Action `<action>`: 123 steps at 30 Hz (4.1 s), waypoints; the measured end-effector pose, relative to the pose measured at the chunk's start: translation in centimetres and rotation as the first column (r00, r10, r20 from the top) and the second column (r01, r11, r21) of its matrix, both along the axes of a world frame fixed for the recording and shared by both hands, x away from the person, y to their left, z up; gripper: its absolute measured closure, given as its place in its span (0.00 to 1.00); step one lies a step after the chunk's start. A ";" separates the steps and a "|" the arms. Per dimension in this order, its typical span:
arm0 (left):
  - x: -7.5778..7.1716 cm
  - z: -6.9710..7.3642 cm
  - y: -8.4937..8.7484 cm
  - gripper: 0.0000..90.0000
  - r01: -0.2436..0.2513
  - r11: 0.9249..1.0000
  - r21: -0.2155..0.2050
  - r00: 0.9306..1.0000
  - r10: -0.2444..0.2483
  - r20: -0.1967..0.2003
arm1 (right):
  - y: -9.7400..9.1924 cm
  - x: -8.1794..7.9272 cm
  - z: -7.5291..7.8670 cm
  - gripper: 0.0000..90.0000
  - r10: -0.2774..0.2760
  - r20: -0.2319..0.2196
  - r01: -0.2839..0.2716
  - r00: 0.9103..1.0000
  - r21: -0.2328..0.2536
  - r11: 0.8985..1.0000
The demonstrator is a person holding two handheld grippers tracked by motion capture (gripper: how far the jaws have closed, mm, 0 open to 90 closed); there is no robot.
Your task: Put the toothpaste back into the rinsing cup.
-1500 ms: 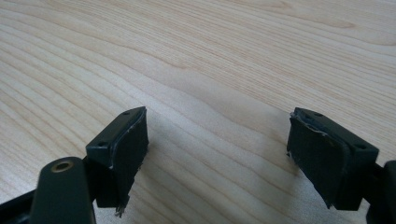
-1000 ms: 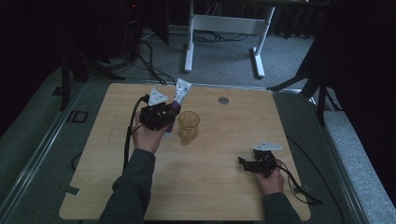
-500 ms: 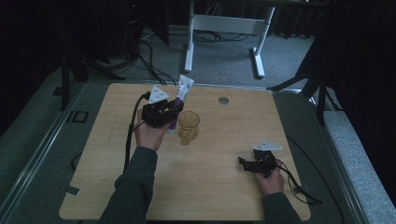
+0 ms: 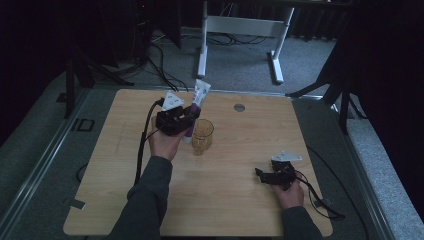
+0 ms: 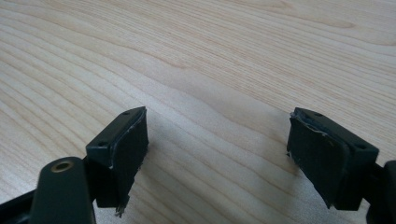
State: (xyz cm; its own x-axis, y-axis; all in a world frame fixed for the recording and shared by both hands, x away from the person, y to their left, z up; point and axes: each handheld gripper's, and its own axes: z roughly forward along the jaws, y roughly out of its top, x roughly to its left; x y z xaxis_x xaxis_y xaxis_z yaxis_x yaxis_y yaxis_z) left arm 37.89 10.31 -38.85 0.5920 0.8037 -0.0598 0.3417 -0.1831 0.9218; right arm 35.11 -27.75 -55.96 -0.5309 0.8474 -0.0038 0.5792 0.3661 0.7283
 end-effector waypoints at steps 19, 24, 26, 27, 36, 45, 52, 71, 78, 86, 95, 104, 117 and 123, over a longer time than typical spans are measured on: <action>0.6 -0.3 -0.2 0.80 -0.009 0.998 -0.058 1.000 0.009 0.005 | 0.0 0.0 0.0 0.23 0.001 0.001 -0.001 1.000 0.000 1.000; 0.7 -0.5 -0.4 0.80 -0.007 0.998 -0.064 1.000 0.007 0.006 | 0.0 0.0 0.0 0.23 0.001 0.001 -0.001 1.000 0.000 1.000; 0.8 -0.6 -0.5 0.80 -0.007 0.998 -0.065 1.000 0.007 0.005 | 0.0 0.0 0.0 0.23 0.001 0.001 -0.001 1.000 0.000 1.000; 0.8 -0.6 -0.5 0.80 -0.007 0.998 -0.065 1.000 0.007 0.005 | 0.0 0.0 0.0 0.23 0.001 0.001 -0.001 1.000 0.000 1.000; 1.2 -1.0 -0.8 0.80 -0.003 0.996 -0.093 1.000 0.004 0.004 | 0.0 0.0 0.0 0.23 0.000 0.000 0.000 1.000 0.000 1.000; 1.6 -1.3 -0.9 0.80 -0.015 0.994 -0.109 1.000 0.015 0.003 | 0.0 0.0 0.0 0.23 0.000 0.000 0.000 1.000 0.000 1.000; 2.0 -1.4 -1.0 0.80 -0.023 0.993 -0.118 1.000 0.023 0.003 | 0.0 0.0 0.0 0.23 0.000 0.000 0.000 1.000 0.000 1.000; 3.0 -1.5 -1.4 0.80 -0.018 0.994 -0.111 1.000 0.019 0.002 | 0.0 0.0 0.0 0.23 0.001 0.000 -0.001 1.000 0.000 1.000; 3.5 -1.8 -1.4 0.80 -0.025 0.993 -0.119 1.000 0.025 -0.005 | 0.0 0.0 0.0 0.23 0.000 -0.002 0.000 1.000 0.001 1.000; 3.8 -2.0 -1.5 0.80 -0.020 0.990 -0.142 1.000 0.018 -0.014 | 0.0 0.0 0.0 0.23 0.000 -0.002 0.000 1.000 0.001 1.000; 4.3 -2.4 -1.7 0.80 -0.031 0.987 -0.155 0.999 0.027 -0.028 | 0.0 0.0 0.0 0.23 0.001 -0.002 -0.001 1.000 0.000 1.000; 4.7 -2.8 -1.8 0.80 -0.038 0.987 -0.157 0.999 0.033 -0.039 | 0.0 0.0 0.0 0.23 0.001 -0.002 -0.001 1.000 0.001 1.000; 5.3 -3.4 -1.9 0.79 -0.047 0.986 -0.159 0.998 0.038 -0.059 | 0.0 0.0 0.0 0.22 0.001 -0.003 -0.001 1.000 0.000 1.000; 5.6 -3.8 -1.9 0.79 -0.054 0.986 -0.155 0.997 0.044 -0.067 | 0.0 0.0 0.0 0.22 0.001 -0.002 -0.001 1.000 0.001 1.000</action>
State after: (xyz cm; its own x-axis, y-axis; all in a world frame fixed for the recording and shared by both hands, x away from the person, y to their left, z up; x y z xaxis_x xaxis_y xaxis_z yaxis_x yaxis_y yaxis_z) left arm 43.50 8.42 -42.61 0.5427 0.8096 -0.2236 0.4054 -0.0194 0.9139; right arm 35.10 -27.74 -55.95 -0.5319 0.8468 -0.0020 0.5806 0.3664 0.7271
